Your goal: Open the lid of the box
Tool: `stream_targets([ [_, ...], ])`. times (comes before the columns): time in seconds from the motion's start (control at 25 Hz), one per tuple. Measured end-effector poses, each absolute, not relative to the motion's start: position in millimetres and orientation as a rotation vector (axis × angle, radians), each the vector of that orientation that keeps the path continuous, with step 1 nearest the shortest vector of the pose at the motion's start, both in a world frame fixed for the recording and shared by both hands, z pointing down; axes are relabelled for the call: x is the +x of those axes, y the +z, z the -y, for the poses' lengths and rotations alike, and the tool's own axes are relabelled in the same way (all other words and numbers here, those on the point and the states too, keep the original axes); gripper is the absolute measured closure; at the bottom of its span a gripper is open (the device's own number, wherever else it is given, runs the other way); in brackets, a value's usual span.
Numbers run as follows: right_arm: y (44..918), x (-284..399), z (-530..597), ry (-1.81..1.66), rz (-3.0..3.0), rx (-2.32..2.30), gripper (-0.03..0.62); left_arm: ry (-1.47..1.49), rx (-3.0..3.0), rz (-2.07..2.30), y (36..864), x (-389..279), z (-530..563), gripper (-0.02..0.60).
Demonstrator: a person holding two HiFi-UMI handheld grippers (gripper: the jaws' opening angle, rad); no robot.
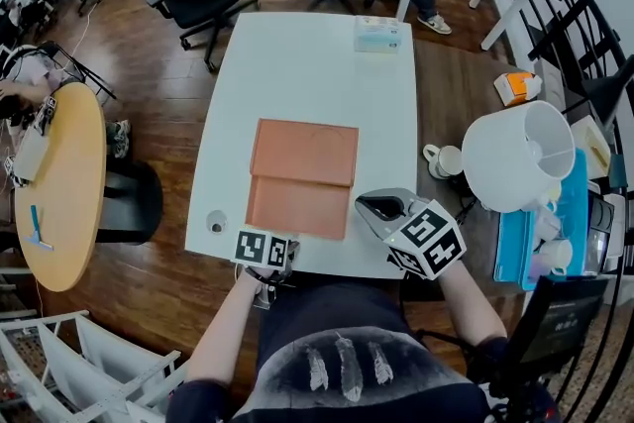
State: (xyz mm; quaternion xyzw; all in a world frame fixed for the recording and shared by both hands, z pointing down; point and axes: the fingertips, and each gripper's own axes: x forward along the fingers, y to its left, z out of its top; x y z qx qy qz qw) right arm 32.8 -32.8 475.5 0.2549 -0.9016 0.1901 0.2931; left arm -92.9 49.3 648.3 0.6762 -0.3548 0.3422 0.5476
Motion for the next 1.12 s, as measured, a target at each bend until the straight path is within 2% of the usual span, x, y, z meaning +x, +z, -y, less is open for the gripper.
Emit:
stream_targets([
  [0.08,477,37,35,0.538,2.406,0.691,0.591,0.758,1.587,0.806,647,-92,-57,0.450],
  [0.28,476,34,35,0.540,2.407,0.684,0.591,0.719,1.635,0.798,619,-104,-74,0.453],
  [0.32,474,32,35,0.535,2.410,0.679,0.591,0.692,1.683,0.790,603,-106,-76,0.458],
  [0.36,471,31,35,0.529,2.415,0.674,0.591,0.640,1.753,0.781,582,-106,-74,0.490],
  [0.4,468,29,35,0.521,2.424,0.669,0.591,0.569,1.840,0.773,556,-106,-69,0.566],
  [0.52,455,22,40,0.483,2.464,0.654,0.591,0.388,2.152,0.765,472,-104,-36,0.566],
  [0.72,418,5,38,0.369,2.550,0.595,0.591,0.512,2.663,0.729,374,-96,15,0.566],
  [1.12,384,-18,29,0.286,2.571,0.621,0.591,0.560,2.766,0.457,366,-102,28,0.566],
])
